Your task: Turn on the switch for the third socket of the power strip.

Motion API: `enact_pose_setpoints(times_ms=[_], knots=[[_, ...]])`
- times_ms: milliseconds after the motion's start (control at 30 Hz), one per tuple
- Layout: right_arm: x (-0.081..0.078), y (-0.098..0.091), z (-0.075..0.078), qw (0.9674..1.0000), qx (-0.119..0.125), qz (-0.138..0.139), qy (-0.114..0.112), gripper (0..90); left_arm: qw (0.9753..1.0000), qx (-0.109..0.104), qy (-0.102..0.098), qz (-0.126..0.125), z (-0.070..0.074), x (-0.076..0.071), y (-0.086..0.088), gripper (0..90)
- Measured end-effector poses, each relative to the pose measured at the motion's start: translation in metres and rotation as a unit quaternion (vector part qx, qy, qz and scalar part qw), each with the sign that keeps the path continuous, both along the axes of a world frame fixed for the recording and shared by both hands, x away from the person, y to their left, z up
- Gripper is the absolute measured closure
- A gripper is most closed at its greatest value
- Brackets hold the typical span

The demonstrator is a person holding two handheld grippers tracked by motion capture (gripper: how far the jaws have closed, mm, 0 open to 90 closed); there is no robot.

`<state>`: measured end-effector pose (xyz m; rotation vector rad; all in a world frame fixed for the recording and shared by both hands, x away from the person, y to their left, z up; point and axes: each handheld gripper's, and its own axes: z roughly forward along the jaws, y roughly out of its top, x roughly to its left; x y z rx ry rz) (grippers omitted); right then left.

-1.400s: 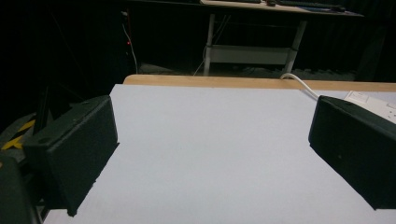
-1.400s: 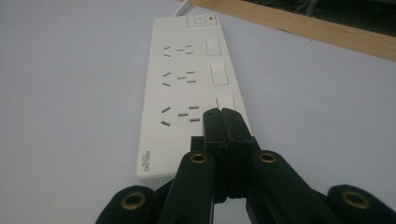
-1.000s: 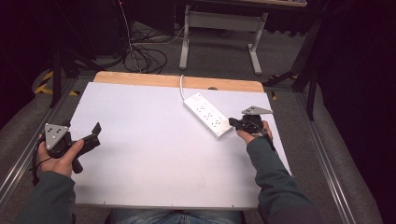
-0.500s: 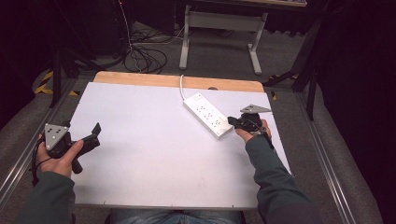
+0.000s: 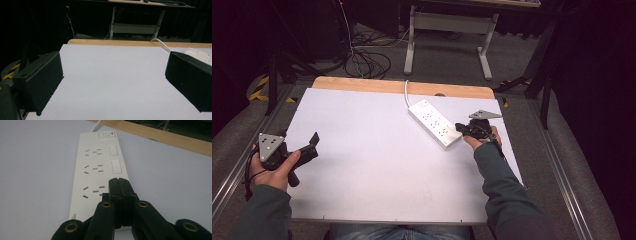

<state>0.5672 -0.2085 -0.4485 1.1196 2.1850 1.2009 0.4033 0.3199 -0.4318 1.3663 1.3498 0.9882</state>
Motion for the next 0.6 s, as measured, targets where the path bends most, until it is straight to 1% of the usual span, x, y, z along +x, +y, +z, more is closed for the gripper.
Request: enact_pose_setpoints(times_ms=[600], knots=[[0.0065,0.0064,-0.0007,1.0000,-0.005,0.004,0.003,90.0,1.0000,0.001,0.001,0.006,-0.0003,-0.0044,0.0034,2.0]])
